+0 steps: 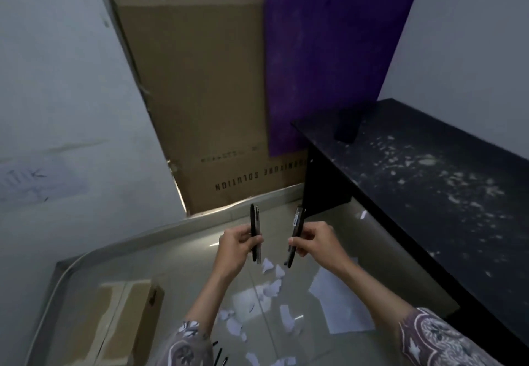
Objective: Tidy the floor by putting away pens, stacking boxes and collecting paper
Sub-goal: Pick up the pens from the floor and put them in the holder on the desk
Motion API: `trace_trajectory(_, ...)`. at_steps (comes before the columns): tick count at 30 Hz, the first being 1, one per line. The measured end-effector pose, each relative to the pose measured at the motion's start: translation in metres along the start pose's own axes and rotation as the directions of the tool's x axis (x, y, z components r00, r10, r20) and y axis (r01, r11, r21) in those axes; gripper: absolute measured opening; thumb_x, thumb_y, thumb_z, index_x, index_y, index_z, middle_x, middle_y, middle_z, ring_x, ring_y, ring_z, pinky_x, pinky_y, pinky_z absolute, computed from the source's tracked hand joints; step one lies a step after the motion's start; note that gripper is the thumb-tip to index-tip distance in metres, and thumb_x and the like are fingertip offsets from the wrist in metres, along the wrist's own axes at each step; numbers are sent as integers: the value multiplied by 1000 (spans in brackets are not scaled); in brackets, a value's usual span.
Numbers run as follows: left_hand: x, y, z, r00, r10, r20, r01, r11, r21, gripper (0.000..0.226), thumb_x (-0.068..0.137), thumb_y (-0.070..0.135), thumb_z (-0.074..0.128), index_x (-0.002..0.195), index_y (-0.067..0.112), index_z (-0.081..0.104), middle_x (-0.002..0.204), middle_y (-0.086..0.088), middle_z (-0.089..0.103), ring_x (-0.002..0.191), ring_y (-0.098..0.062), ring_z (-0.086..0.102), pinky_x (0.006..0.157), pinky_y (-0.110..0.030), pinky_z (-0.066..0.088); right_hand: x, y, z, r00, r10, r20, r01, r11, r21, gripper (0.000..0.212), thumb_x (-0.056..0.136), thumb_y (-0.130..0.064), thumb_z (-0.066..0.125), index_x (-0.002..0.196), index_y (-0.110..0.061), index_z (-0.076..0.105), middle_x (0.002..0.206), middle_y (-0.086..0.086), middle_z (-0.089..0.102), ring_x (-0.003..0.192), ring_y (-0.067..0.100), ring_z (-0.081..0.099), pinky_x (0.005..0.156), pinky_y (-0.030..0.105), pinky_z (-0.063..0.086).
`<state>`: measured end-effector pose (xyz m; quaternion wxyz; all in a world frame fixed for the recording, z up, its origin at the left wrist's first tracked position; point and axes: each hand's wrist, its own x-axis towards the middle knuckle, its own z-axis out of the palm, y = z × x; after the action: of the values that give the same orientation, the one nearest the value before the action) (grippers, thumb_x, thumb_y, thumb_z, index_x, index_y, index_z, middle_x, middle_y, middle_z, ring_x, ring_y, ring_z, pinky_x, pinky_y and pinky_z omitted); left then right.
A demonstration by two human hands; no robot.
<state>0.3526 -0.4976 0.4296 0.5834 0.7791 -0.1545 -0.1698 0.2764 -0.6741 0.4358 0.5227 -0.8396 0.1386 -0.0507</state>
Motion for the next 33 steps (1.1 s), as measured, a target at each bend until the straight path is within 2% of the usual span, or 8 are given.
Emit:
trace_trajectory(6, 64, 67, 9, 996, 71, 45, -72, 997, 18, 19, 83, -3, 61, 72, 12, 61, 68, -6, 66, 62, -12, 64, 63, -25, 52, 43, -40, -54, 991, -31, -133, 31, 1000, -5, 15, 78, -11, 68, 65, -18, 65, 64, 8, 67, 57, 11, 59, 58, 27, 51)
trace_trajectory(11, 130, 107, 23, 989, 133, 70, -134, 991, 12, 17, 80, -2, 65, 72, 12, 63, 70, -6, 69, 73, -20, 67, 75, -36, 55, 93, -53, -98, 959, -3, -284, 16, 999, 43, 8, 77, -13, 69, 73, -7, 69, 71, 16, 71, 62, 22, 66, 66, 43, 56)
trace_trajectory(14, 178, 133, 39, 982, 171, 76, -170, 985, -17, 20, 79, -2, 66, 70, 16, 62, 68, -5, 69, 72, -18, 67, 73, -35, 56, 127, -56, -128, 934, 7, -357, 21, 997, 72, 10, 78, -13, 71, 76, -4, 69, 72, 15, 72, 66, 26, 69, 71, 43, 59)
trace_trajectory(17, 221, 158, 61, 975, 204, 89, -201, 979, -46, 27, 79, -5, 64, 67, 18, 59, 60, 4, 67, 60, -7, 66, 59, -21, 55, 159, -56, -160, 915, 10, -404, 22, 997, 74, 10, 78, -14, 71, 73, -5, 69, 71, 13, 72, 64, 26, 68, 70, 40, 58)
trace_trajectory(21, 284, 180, 96, 964, 245, 106, -243, 970, -28, 19, 81, -2, 64, 72, 15, 61, 71, -3, 69, 67, -9, 66, 66, -25, 57, 210, -47, -206, 901, 14, -435, 25, 996, 84, 8, 78, -12, 71, 70, -12, 69, 66, 2, 69, 61, 19, 67, 69, 36, 59)
trace_trajectory(24, 328, 191, 124, 966, 251, 64, -251, 968, -15, 13, 81, -2, 64, 76, 11, 63, 69, 1, 68, 65, -5, 65, 63, -17, 54, 254, -36, -244, 885, 6, -465, 40, 995, 89, 5, 79, -11, 70, 75, -8, 69, 72, 7, 70, 66, 25, 68, 71, 36, 58)
trace_trajectory(28, 378, 209, 158, 972, 230, 54, -231, 973, 3, 9, 79, -4, 66, 81, 4, 67, 72, 0, 66, 70, -9, 64, 72, -23, 57, 305, -23, -289, 876, 6, -481, 15, 999, 38, 5, 79, -11, 70, 76, -7, 69, 75, 9, 72, 69, 25, 70, 74, 35, 58)
trace_trajectory(33, 442, 231, 198, 973, 226, 50, -227, 974, 21, 11, 78, -4, 67, 81, 6, 68, 74, -1, 65, 72, -9, 63, 75, -21, 57, 358, 3, -331, 900, -21, -435, -2, 999, -51, 7, 80, -12, 69, 73, -11, 67, 73, 9, 70, 67, 20, 67, 64, 18, 52)
